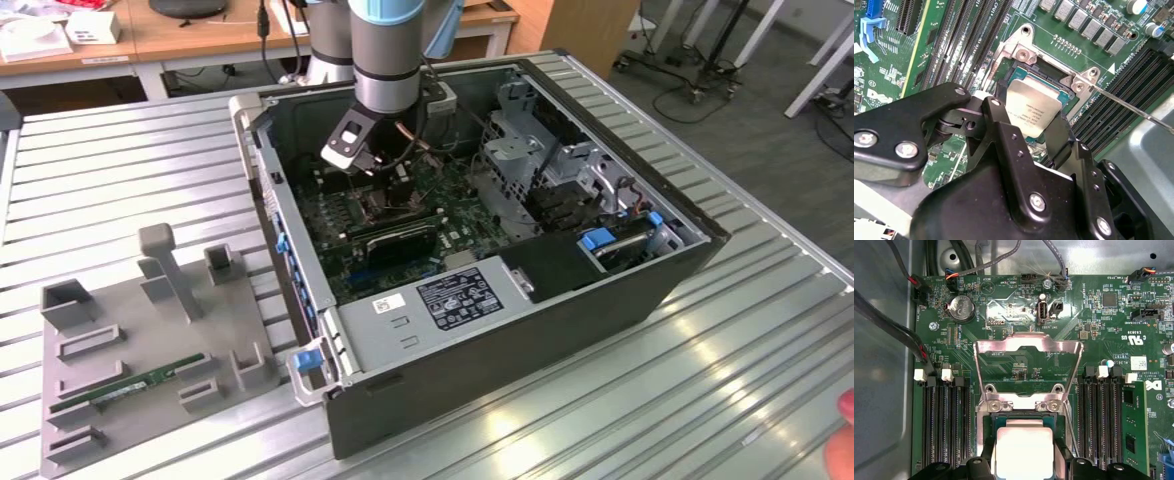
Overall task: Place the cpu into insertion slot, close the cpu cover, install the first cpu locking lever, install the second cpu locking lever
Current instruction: 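Place the cpu into insertion slot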
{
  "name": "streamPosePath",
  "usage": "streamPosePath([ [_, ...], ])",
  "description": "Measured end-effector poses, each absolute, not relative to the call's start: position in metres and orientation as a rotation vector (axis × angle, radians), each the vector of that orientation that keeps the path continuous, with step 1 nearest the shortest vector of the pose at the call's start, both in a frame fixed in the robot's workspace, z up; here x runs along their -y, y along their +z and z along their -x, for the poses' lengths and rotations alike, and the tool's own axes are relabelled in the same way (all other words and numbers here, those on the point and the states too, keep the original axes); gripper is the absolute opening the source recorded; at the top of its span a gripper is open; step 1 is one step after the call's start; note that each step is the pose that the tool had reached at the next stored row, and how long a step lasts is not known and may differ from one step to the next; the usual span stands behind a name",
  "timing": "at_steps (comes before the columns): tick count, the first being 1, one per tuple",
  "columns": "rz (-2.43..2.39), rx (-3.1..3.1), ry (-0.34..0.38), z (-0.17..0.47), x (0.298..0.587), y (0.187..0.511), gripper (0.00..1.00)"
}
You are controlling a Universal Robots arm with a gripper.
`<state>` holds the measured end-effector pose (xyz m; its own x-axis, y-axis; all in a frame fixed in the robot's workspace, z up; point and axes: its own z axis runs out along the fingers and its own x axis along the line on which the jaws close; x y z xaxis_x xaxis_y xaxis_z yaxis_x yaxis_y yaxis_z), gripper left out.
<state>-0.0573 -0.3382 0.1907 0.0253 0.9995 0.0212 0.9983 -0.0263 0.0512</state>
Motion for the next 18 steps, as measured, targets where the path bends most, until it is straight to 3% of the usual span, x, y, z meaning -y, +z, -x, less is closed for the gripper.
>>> streamPosePath([
  [18,-2.236,-2.175,0.08,0.0589,0.3376,0.1904,0.54],
])
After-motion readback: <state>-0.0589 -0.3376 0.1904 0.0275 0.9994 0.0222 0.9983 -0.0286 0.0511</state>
